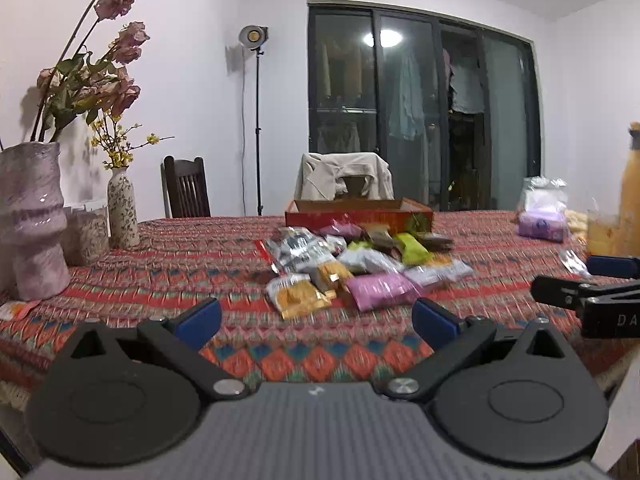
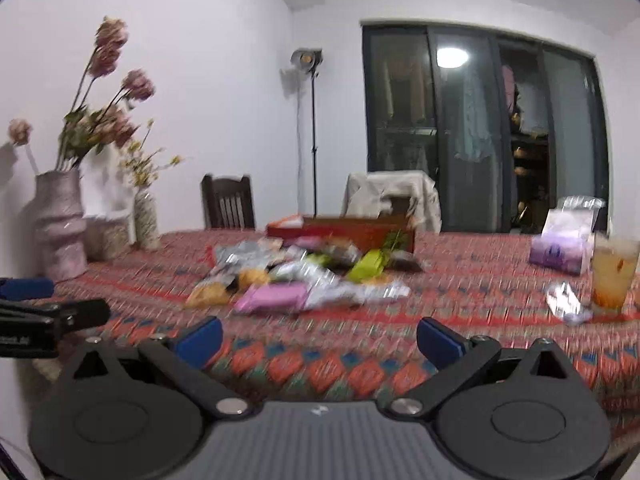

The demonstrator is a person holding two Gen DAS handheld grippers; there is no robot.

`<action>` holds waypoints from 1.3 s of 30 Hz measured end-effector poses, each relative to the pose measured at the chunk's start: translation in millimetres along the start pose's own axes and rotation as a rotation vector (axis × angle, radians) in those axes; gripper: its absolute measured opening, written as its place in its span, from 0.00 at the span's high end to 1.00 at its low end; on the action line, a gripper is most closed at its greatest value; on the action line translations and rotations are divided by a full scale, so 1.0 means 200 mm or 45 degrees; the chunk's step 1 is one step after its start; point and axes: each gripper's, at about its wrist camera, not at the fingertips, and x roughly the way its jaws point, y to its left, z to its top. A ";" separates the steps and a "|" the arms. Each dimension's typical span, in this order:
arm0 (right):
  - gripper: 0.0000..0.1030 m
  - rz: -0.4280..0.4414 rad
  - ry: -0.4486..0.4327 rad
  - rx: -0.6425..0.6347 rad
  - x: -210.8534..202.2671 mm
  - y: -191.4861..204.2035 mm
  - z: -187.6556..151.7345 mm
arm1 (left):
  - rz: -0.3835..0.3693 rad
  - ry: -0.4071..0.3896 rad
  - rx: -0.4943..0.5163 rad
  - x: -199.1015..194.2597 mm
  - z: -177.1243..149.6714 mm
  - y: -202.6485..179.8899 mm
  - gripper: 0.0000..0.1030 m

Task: Organize snacks
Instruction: 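Grasp a pumpkin-seed packet with the left gripper while the right grasps a white sachet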

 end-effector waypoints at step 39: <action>0.15 0.518 0.550 -0.699 1.51 -0.14 0.27 | -0.054 0.491 -0.168 1.17 0.06 0.22 0.37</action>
